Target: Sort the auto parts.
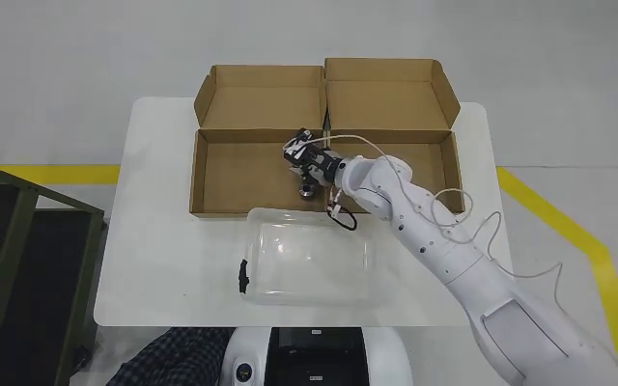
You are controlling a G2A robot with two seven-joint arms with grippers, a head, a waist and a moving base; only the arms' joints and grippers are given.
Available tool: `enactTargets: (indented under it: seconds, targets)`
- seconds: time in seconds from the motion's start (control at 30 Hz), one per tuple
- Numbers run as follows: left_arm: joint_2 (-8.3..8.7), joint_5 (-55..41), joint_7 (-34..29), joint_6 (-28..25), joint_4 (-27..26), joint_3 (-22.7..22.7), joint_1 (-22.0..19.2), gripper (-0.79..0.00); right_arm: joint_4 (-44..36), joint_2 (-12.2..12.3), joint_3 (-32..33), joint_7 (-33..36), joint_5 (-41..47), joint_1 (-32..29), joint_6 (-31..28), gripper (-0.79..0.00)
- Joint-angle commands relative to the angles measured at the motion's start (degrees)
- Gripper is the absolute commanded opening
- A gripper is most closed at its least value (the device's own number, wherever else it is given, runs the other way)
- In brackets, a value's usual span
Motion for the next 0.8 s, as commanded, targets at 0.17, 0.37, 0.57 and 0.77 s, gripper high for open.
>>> enactTargets:
  seconds: [0.17,0.37,0.57,0.77]
  targets:
    - [0.00,0.0,0.0,0.0,0.0,0.0,0.0,0.000,1.6,-0.8,0.1,-0.4,0.1,0.5,-0.6,-0.028]
    - [0.00,0.0,0.0,0.0,0.0,0.0,0.0,0.000,-0.5,-0.8,1.2,-0.5,0.0,-0.2,-1.3,0.000]
    - [0.00,0.0,0.0,0.0,0.0,0.0,0.0,0.000,-8.5,0.4,4.7,-1.9,-1.7,-3.0,-2.2,0.000]
    - [0.00,0.0,0.0,0.0,0.0,0.0,0.0,0.000,-21.5,2.8,11.2,-2.5,-4.5,-9.5,-3.0,0.000]
